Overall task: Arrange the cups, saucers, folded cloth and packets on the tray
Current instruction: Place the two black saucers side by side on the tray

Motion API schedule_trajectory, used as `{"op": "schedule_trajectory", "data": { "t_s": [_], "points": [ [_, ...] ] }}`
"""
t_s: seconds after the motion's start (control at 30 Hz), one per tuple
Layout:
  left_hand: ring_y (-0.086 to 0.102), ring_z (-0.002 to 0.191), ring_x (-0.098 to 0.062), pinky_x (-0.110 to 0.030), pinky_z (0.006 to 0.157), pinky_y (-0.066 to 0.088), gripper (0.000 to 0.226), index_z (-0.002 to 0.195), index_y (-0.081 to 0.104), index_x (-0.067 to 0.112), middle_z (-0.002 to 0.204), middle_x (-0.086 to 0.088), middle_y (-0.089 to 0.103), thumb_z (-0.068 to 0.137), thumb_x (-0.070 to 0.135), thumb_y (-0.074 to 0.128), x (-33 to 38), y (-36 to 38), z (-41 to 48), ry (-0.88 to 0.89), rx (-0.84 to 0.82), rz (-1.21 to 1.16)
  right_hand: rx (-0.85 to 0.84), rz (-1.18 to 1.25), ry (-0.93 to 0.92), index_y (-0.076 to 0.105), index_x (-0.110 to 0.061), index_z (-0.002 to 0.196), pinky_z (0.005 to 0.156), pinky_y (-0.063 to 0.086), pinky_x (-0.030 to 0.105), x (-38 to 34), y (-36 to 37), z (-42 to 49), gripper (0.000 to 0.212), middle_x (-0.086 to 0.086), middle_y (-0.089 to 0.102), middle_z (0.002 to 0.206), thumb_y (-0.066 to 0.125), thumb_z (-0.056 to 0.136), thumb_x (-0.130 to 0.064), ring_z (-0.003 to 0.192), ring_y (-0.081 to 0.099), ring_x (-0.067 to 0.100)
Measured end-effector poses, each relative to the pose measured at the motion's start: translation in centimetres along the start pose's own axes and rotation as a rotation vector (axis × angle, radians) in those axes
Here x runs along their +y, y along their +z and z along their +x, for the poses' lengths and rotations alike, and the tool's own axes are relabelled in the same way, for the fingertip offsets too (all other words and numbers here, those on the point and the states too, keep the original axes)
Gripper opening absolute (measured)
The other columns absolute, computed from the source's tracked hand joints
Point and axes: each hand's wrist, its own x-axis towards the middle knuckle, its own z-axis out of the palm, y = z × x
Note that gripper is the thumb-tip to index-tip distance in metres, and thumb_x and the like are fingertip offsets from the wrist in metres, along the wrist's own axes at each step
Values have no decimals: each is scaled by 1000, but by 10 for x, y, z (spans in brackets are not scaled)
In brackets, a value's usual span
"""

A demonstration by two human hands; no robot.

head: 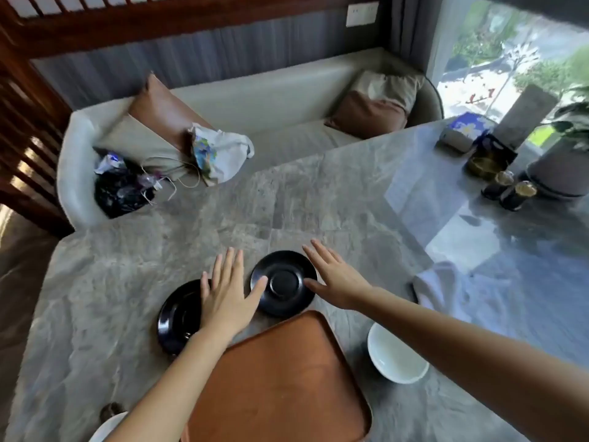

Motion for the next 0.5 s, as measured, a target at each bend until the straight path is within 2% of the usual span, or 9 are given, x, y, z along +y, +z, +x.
{"op": "schedule_trajectory", "data": {
  "t_s": [0.13,0.2,0.27,0.37,0.5],
  "points": [
    [18,144,-25,-42,113,21,77,149,5,23,157,-9,18,88,60,35,-4,12,8,-228,-160,-288,-18,385,206,10,-13,150,117,21,39,-5,15,15,69,9,10,159,48,95,-29,145,16,25],
    [30,139,-30,-42,108,30,76,148,6,25,154,-10,27,87,61,36,-2,21,7,-271,-250,-314,-12,543,312,17,-7,147,113,25,37,-6,21,22,61,16,23,154,44,94,-15,142,24,28],
    [33,138,-30,-43,108,30,76,148,7,23,154,-9,28,88,60,36,-1,30,9,-309,-301,-366,-3,632,395,20,-7,146,109,29,37,-5,23,28,57,18,30,150,41,93,-8,138,31,30],
    [32,138,-28,-41,114,26,75,148,8,15,153,-11,31,91,49,42,-1,40,13,-421,-338,-602,0,674,451,24,-8,145,105,36,37,-2,31,33,55,16,40,144,39,91,-4,130,42,29],
    [45,130,-29,-37,111,31,70,148,11,11,150,-10,36,93,32,49,-4,44,15,-549,-328,-899,20,846,517,41,-9,131,91,51,42,2,40,37,41,10,54,116,40,90,-3,98,56,25]
  ]
}}
